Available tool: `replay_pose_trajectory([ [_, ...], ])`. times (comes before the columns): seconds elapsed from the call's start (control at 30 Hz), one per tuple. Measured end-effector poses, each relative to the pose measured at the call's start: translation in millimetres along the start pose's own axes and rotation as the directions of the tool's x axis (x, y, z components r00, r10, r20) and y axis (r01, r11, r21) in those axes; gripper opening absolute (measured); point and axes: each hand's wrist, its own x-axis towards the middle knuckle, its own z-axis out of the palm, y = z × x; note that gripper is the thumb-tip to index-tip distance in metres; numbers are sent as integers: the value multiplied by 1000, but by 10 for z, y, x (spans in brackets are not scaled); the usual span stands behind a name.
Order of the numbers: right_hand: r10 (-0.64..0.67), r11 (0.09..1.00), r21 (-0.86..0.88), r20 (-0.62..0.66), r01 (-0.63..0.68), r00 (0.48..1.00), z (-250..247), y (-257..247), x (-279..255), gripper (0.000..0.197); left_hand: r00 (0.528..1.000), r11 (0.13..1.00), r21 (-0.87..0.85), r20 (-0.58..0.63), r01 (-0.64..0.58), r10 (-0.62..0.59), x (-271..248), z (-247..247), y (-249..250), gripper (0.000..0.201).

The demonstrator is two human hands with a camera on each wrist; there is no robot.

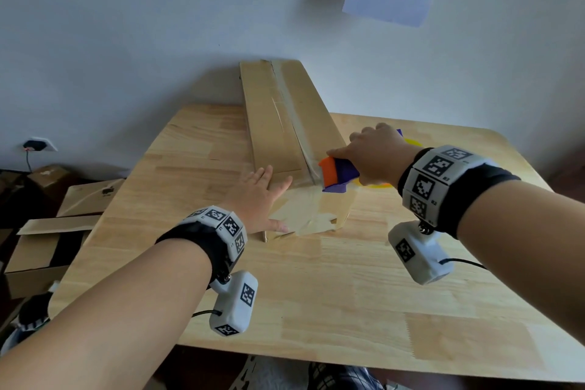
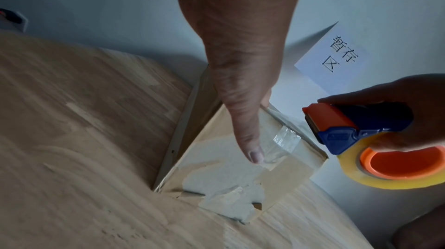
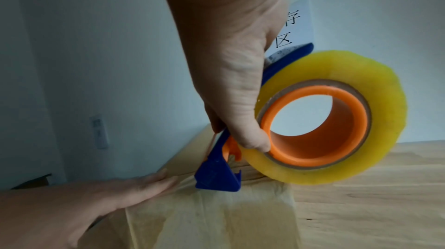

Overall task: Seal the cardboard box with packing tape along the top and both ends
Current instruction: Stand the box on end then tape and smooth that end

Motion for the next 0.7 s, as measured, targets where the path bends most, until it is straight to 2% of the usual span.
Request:
replay_pose_trajectory([
  [0.13, 3, 1000, 12, 15, -3, 1000, 84, 114, -36, 69, 1000, 1000, 23, 14, 10, -10, 5, -17, 12, 102],
  [0.3, 73, 996, -52, 71, -70, 995, 214, 363, -109, 64, 999, 999, 54, 32, 10, -11, 13, -57, 19, 101],
  [0.5, 75, 997, -10, 97, -75, 992, 351, 348, -108, 64, 999, 993, 118, 32, 29, -33, 56, -93, 74, 98],
  [0.7, 67, 997, -30, 46, -66, 997, 280, 434, -66, 62, 999, 990, 135, 34, 36, -41, 66, -119, 138, 96],
])
